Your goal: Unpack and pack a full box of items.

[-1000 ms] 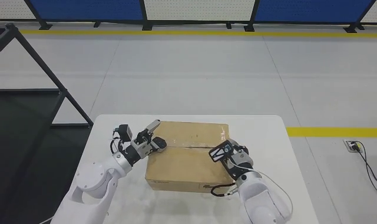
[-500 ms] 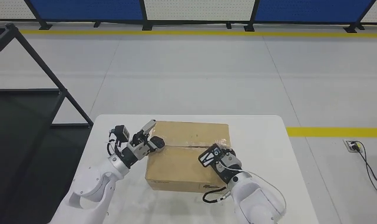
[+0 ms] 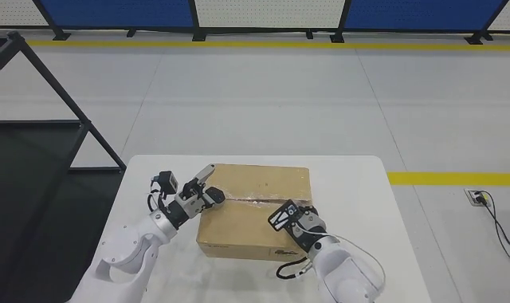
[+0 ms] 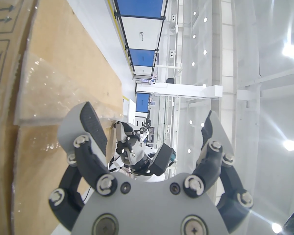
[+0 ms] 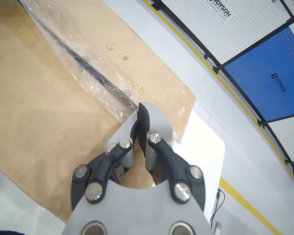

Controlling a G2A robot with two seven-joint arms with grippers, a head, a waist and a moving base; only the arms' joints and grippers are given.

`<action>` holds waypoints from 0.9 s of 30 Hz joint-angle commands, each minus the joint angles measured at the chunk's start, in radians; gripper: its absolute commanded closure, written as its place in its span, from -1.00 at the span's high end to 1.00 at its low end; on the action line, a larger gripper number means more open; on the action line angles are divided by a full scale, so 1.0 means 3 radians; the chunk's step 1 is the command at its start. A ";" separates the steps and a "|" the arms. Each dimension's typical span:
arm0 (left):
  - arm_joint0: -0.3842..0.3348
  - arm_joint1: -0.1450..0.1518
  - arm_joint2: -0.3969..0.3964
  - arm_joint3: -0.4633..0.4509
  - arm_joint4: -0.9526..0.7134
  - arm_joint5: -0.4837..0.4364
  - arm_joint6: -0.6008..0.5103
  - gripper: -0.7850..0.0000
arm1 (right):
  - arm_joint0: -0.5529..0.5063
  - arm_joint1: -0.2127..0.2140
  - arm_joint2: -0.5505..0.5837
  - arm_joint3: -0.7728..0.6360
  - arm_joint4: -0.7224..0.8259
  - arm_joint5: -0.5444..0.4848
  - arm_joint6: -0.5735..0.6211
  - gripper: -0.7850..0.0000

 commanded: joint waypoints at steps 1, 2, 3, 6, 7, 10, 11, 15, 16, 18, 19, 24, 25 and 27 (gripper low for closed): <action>-0.0012 -0.0002 0.0007 0.0019 -0.0001 -0.0001 0.0004 1.00 | -0.0007 0.0003 -0.0012 -0.0026 0.0001 -0.0003 -0.0009 -1.00; -0.0016 -0.0005 0.0009 0.0025 -0.0013 -0.0008 0.0009 1.00 | -0.0009 0.0004 -0.0019 -0.0048 0.0002 -0.0001 -0.0020 -1.00; -0.0019 -0.0006 0.0011 0.0029 -0.0021 -0.0019 0.0011 1.00 | -0.0012 0.0006 -0.0027 -0.0068 0.0005 -0.0002 -0.0042 -1.00; -0.0017 -0.0011 0.0010 0.0023 -0.0045 -0.0072 0.0016 1.00 | -0.0024 0.0010 -0.0044 -0.0143 -0.0002 0.0031 -0.0098 -1.00; -0.0012 -0.0012 0.0007 0.0019 -0.0056 -0.0095 0.0017 1.00 | -0.0034 0.0012 -0.0050 -0.0171 0.0001 0.0032 -0.0132 -1.00; 0.0015 -0.0017 -0.0020 0.0014 -0.0112 -0.0197 0.0036 1.00 | -0.0064 0.0019 -0.0037 -0.0240 0.0028 0.0063 -0.0183 -1.00; 0.0023 -0.0018 -0.0028 0.0012 -0.0126 -0.0228 0.0050 1.00 | -0.0064 0.0019 -0.0040 -0.0246 0.0031 0.0084 -0.0166 -1.00; 0.0082 -0.0025 -0.0071 -0.0004 -0.0234 -0.0417 0.0053 1.00 | 0.0025 -0.0009 -0.0044 -0.0148 0.0327 0.0205 0.0130 -1.00; 0.0109 -0.0026 -0.0087 -0.0016 -0.0260 -0.0445 0.0058 1.00 | 0.0077 -0.0016 -0.0028 -0.0109 0.0406 0.0218 0.0267 -1.00; 0.0190 -0.0015 -0.0107 -0.0086 -0.0160 -0.0502 0.0014 1.00 | 0.0099 -0.0017 -0.0025 -0.0099 0.0404 0.0217 0.0321 -1.00; 0.0190 -0.0015 -0.0107 -0.0086 -0.0160 -0.0502 0.0014 1.00 | 0.0099 -0.0017 -0.0025 -0.0099 0.0404 0.0217 0.0321 -0.53; 0.0190 -0.0015 -0.0107 -0.0086 -0.0160 -0.0502 0.0014 1.00 | 0.0099 -0.0017 -0.0025 -0.0099 0.0404 0.0217 0.0321 0.54; 0.0190 -0.0015 -0.0107 -0.0086 -0.0160 -0.0502 0.0014 1.00 | 0.0099 -0.0017 -0.0025 -0.0099 0.0404 0.0217 0.0321 0.54; 0.0190 -0.0015 -0.0107 -0.0086 -0.0160 -0.0502 0.0014 1.00 | 0.0099 -0.0017 -0.0025 -0.0099 0.0404 0.0217 0.0321 0.54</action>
